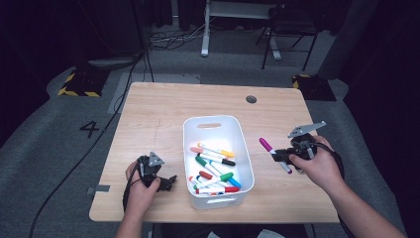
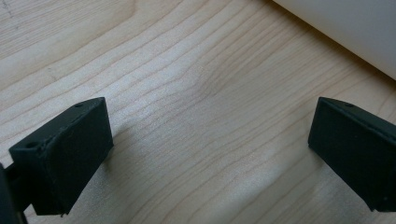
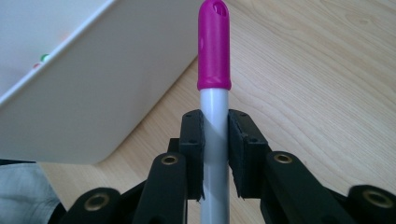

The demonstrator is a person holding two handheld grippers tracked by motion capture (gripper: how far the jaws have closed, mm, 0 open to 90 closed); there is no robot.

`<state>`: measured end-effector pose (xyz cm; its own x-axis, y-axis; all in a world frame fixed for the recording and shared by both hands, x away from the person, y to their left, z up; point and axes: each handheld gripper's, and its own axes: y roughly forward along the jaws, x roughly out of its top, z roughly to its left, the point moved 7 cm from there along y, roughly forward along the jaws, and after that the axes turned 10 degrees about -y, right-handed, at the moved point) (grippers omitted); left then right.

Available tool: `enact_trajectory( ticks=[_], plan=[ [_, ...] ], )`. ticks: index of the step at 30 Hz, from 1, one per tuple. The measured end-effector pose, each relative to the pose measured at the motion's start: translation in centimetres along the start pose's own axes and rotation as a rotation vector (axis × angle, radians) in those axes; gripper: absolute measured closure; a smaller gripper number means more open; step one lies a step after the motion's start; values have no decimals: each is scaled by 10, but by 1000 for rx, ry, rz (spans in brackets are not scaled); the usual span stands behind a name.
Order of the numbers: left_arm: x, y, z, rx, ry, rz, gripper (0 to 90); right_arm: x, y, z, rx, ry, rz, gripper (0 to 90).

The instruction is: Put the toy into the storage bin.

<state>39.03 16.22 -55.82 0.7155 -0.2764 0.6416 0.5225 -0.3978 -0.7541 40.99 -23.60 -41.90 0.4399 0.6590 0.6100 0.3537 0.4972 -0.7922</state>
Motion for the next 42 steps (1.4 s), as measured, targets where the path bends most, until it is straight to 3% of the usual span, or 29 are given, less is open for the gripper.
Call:
enact_trajectory(
  ticks=[9, 20, 31, 42],
  plan=[
    [0, 0, 0, 0, -1, 0, 1, 19, -10, 25, 57, -52, -44, 771],
    [0, -1, 1, 12, 2, -3, 2, 40, -13, 47, 105, -112, -54, 771],
    [0, 0, 0, -2, 1, 2, 1, 72, -4, 75, 158, -184, -61, 771],
    [1, 1, 0, -1, 1, -1, 0, 89, 6, 96, 198, -228, -79, 771]
  ],
)
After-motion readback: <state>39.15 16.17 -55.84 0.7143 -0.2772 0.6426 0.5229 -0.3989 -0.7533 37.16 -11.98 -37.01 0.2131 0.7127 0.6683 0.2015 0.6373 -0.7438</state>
